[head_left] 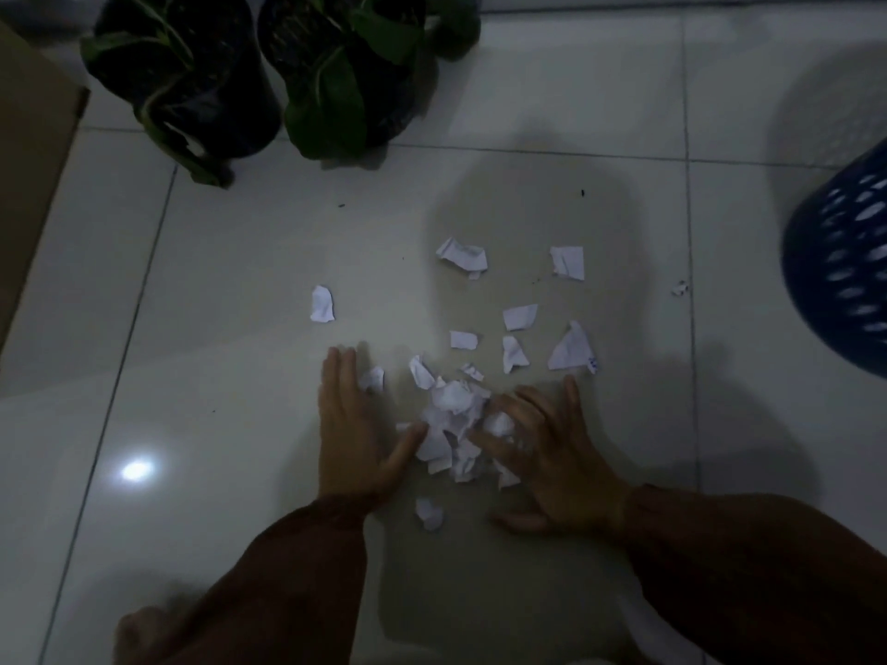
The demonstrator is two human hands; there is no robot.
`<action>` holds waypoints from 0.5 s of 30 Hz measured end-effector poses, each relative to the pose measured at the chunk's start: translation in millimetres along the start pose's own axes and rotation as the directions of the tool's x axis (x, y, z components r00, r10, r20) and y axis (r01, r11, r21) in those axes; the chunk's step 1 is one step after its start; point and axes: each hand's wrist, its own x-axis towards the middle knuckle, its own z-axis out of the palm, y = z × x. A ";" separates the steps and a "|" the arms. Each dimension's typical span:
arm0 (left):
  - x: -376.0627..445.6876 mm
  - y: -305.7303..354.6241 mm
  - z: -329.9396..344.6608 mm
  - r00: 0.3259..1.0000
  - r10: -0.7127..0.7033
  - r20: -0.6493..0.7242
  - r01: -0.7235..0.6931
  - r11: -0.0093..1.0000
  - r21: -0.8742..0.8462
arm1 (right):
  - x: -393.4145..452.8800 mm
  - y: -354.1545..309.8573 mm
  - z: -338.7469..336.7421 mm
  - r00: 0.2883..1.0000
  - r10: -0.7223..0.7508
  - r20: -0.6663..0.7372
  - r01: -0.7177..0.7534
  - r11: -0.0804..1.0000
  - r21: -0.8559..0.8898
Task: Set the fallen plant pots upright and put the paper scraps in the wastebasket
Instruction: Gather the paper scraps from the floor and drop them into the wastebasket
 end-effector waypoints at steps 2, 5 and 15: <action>0.8 7.1 4.9 0.996 0.067 0.056 -0.060 0.992 -0.107 | 13.3 5.1 -3.6 0.994 0.095 -0.057 -0.087 0.987 0.133; 12.2 18.8 3.7 0.977 0.185 0.102 -0.157 0.959 -0.235 | 32.1 18.0 -15.3 0.980 0.124 -0.153 -0.082 0.964 0.252; 75.9 5.4 -13.6 0.996 -0.041 -0.084 0.034 0.996 -0.077 | 64.0 84.0 -40.9 0.685 0.719 -0.115 -0.658 0.679 0.326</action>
